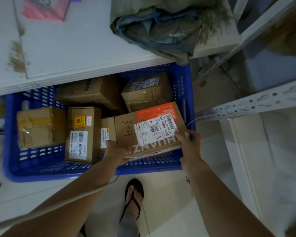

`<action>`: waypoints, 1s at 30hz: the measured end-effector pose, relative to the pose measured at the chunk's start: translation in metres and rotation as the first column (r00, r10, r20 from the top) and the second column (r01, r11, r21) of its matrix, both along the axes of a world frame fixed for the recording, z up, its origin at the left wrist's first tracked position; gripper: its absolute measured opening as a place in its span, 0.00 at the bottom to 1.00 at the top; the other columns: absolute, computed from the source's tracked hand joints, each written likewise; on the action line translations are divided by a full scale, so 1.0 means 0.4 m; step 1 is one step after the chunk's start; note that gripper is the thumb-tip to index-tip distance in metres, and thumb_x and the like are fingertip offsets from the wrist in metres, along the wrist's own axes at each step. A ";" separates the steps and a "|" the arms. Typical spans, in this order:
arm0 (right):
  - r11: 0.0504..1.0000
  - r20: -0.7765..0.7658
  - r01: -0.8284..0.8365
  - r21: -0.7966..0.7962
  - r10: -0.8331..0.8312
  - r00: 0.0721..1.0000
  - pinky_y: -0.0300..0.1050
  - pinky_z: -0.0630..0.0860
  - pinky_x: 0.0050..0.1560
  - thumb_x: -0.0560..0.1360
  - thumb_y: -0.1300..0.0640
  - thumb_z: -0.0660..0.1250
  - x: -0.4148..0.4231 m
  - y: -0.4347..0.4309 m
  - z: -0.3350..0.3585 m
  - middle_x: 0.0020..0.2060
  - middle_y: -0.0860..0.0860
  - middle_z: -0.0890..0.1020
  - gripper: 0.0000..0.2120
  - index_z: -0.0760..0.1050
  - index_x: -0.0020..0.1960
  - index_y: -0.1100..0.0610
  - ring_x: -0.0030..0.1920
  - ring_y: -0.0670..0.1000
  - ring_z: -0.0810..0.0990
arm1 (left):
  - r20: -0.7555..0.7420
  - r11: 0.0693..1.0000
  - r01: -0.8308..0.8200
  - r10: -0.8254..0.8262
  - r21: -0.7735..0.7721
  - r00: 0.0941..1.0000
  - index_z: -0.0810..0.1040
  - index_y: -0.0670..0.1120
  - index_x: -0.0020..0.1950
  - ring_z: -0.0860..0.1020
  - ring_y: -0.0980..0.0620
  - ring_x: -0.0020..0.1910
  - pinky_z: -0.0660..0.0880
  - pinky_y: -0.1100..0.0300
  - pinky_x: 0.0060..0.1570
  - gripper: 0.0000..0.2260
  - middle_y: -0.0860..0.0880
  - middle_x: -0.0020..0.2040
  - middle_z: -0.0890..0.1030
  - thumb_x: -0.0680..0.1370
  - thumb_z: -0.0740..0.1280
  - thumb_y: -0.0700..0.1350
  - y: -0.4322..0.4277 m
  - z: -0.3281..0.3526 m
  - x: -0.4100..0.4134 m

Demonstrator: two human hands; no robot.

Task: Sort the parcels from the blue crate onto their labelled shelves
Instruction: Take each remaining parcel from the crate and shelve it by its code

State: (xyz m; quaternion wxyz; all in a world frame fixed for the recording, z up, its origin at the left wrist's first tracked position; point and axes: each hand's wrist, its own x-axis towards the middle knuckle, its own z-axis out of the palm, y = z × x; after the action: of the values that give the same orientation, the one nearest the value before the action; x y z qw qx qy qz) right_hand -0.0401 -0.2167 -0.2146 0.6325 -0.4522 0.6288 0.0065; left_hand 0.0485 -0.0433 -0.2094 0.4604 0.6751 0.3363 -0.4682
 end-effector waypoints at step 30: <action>0.916 0.591 -0.042 -0.399 0.292 0.752 0.43 0.83 0.44 0.72 0.60 0.71 0.144 0.127 0.885 0.54 0.48 0.81 0.23 0.66 0.62 0.47 0.49 0.48 0.84 | 0.344 0.852 -0.058 0.272 -0.521 0.899 0.62 0.51 0.53 0.79 0.44 0.53 0.81 0.52 0.37 0.24 0.46 0.61 0.74 0.66 0.72 0.53 0.213 0.722 0.044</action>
State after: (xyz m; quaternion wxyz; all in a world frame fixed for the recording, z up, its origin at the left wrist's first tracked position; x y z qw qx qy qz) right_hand 0.0176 -0.1658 0.1393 0.7108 -0.5905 0.3219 -0.2059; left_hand 0.0659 0.0417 0.0792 0.7173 0.5832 0.1594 -0.3464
